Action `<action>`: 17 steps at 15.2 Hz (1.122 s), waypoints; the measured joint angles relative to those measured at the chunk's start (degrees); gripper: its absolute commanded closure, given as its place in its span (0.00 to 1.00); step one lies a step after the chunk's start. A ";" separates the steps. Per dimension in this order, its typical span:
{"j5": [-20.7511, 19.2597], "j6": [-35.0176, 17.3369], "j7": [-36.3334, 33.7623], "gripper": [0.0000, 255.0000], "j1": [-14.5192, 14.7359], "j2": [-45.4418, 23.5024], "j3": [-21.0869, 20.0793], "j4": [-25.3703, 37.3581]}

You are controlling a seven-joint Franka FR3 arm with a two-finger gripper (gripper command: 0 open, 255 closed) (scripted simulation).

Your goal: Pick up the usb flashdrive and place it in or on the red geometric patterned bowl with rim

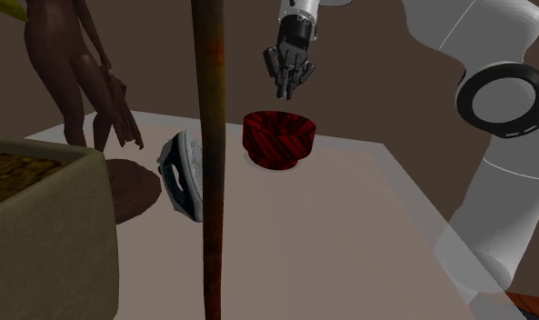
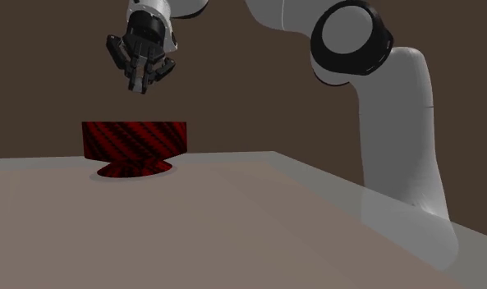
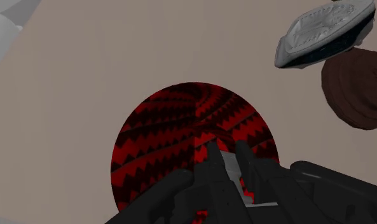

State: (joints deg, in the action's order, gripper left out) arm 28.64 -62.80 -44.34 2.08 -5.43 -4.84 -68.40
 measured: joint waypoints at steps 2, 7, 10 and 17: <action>-0.34 -1.71 0.93 1.00 0.06 1.10 0.00 -2.98; -1.06 -5.87 3.12 1.00 0.18 3.43 -0.02 -9.92; -1.23 -7.23 3.73 1.00 0.24 4.14 -0.05 -12.09; -1.27 -7.44 3.84 0.00 0.24 4.17 -0.06 -12.35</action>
State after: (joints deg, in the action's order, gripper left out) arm 27.37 -70.25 -40.50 2.32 -1.26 -4.90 -80.74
